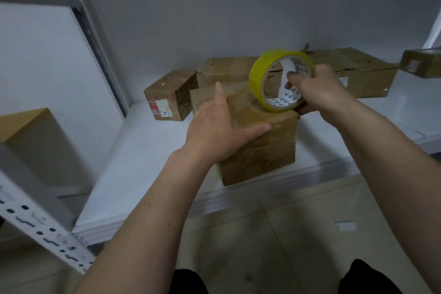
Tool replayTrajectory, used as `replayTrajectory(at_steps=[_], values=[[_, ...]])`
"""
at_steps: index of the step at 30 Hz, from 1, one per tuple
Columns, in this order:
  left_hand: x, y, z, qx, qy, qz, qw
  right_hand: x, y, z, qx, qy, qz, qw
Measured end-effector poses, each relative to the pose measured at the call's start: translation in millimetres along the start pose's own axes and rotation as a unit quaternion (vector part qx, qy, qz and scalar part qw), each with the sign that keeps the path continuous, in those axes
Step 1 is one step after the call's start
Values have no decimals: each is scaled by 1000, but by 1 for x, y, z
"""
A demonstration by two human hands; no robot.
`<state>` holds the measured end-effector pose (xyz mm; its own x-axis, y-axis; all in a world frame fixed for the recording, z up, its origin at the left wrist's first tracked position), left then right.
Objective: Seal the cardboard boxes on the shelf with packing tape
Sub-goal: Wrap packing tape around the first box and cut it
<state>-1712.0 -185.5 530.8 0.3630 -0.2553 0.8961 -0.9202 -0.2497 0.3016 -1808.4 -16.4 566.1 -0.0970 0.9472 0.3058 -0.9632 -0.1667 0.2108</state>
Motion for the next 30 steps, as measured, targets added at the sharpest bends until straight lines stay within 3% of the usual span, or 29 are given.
replayTrajectory(at_steps=[5, 15, 24, 30], values=[[0, 0, 0, -5, 30, -3, 1000, -8, -8, -11, -10, 57, 6, 998], [1, 0, -1, -10, 41, 15, 999, -1, 3, -10, -27, 60, 46, 997], [4, -1, -4, -4, 49, 30, 998, 6, 8, -25, -85, 146, 46, 985], [3, 7, -37, 3, 174, 66, 983, 0, 3, -33, -89, 197, 34, 976]])
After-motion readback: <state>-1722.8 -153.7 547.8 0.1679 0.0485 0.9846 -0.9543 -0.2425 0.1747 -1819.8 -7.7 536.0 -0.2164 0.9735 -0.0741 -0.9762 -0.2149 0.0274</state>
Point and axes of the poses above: each hand's wrist, its own y-axis towards the middle knuckle, its own x-axis out of the back of the hand, z = x × y, the point moved 5 cm from there along y, towards the middle knuckle, and after that the axes turned 6 degrees about y, right-handed, at the moved point
